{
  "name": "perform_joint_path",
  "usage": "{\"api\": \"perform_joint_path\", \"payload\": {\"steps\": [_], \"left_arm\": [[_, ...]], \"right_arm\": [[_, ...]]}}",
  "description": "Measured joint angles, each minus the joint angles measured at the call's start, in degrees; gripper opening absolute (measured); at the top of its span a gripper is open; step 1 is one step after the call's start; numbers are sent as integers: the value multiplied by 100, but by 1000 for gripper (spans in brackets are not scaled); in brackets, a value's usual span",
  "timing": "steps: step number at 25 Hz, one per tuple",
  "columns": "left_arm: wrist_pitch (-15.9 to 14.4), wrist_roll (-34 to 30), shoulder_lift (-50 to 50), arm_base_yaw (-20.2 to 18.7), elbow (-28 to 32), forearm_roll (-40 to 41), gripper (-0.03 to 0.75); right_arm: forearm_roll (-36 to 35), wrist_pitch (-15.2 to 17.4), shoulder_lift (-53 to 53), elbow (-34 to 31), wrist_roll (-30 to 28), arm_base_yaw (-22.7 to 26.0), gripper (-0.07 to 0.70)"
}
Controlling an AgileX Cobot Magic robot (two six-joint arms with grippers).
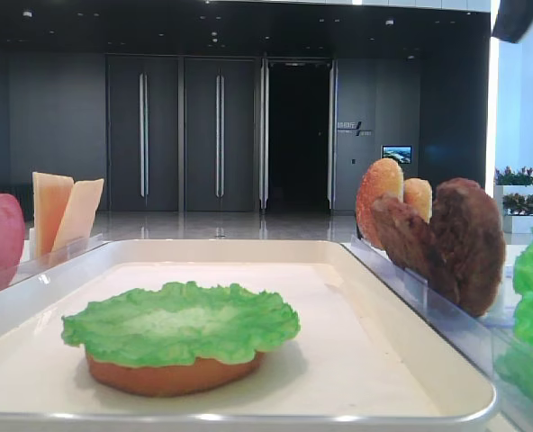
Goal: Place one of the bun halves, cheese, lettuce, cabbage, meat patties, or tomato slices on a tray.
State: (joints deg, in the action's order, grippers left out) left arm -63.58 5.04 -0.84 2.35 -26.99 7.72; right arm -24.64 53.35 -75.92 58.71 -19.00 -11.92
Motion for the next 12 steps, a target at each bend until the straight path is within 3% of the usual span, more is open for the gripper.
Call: {"api": "perform_joint_path", "payload": {"steps": [7,12], "left_arm": [[0,0,0,0,0,0,692],[0,0,0,0,0,0,692]], "right_arm": [[1896,859,283,0,1466,483,521],[2429,1402,466,-112,1900,769,521]]}}
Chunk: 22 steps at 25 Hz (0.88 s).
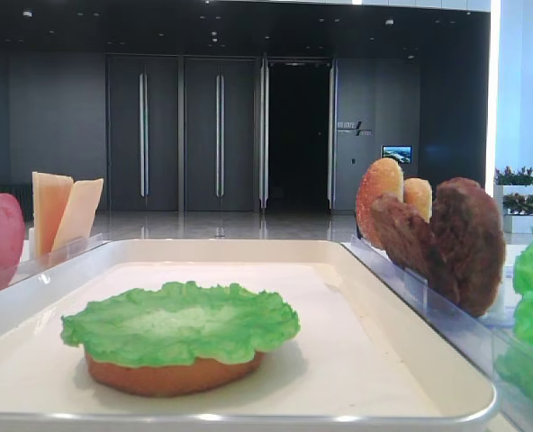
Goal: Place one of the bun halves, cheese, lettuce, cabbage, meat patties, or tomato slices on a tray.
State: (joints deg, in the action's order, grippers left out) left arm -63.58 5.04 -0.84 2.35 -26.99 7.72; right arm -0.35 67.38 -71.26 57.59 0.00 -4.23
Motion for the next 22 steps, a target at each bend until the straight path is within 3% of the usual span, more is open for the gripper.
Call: {"api": "perform_joint_path", "payload": {"steps": [8,14,22], "left_arm": [[0,0,0,0,0,0,692],[0,0,0,0,0,0,692],[0,0,0,0,0,0,692]], "right_arm": [[75,114,1173,-925,114,29,521],[75,125,2720,-1612,485,29,521],[75,165,4564,-2388,520,29,521]]}}
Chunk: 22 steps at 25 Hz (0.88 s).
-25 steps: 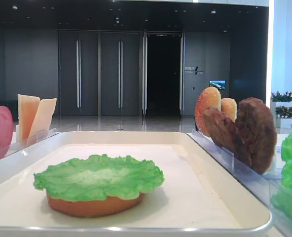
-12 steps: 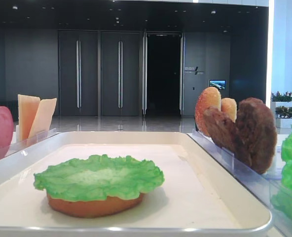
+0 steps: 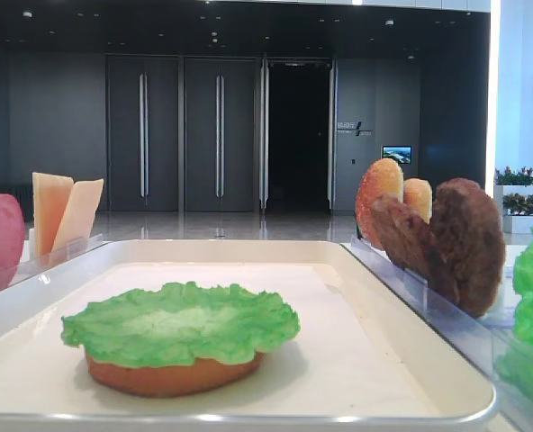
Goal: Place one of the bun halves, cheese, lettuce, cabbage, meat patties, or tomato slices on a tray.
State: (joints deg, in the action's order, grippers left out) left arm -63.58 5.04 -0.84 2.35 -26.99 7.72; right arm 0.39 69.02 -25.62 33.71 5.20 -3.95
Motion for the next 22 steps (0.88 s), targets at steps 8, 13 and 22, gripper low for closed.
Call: {"api": "perform_joint_path", "payload": {"steps": [8,13,22], "left_arm": [[-5,0,0,0,0,0,692],[-5,0,0,0,0,0,692],[-5,0,0,0,0,0,692]], "right_arm": [[0,41,1617,-307,0,0,521],[13,-46,2294,-324,0,0,521],[46,-355,2507,-509,-152,0,521]]}}
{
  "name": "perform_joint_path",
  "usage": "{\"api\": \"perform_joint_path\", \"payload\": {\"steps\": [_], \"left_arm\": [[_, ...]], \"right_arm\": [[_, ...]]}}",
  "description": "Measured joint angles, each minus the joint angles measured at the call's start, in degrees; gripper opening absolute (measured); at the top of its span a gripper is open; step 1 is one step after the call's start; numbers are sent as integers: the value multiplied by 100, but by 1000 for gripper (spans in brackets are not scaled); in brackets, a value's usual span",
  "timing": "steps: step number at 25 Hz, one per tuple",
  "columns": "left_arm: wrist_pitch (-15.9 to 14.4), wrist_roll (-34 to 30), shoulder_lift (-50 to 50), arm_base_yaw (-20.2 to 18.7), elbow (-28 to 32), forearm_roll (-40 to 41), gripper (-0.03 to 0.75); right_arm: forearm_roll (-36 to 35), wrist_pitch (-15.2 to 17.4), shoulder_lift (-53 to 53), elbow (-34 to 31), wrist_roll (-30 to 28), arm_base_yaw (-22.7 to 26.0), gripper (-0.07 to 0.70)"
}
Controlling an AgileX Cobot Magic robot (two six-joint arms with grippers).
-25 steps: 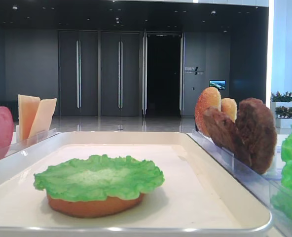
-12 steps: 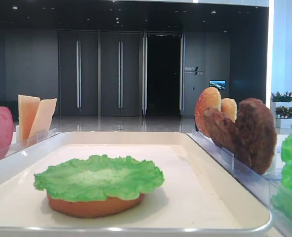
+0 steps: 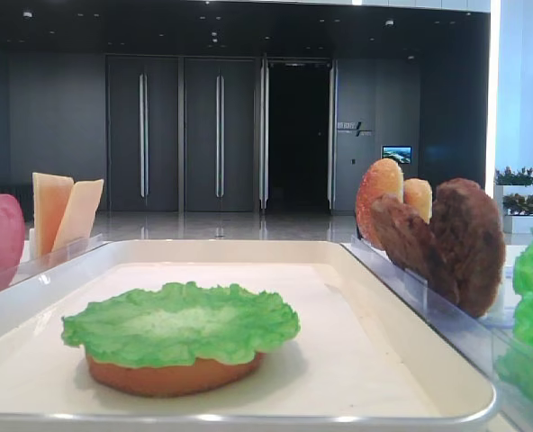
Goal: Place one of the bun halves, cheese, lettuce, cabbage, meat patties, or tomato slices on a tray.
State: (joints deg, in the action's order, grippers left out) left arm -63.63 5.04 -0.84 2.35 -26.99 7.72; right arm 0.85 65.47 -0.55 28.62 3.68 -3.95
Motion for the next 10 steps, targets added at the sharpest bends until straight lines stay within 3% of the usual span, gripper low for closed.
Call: {"api": "perform_joint_path", "payload": {"steps": [10], "left_arm": [[0,0,0,0,0,0,692]], "right_arm": [[0,-13,99,-5,-7,0,520]]}}
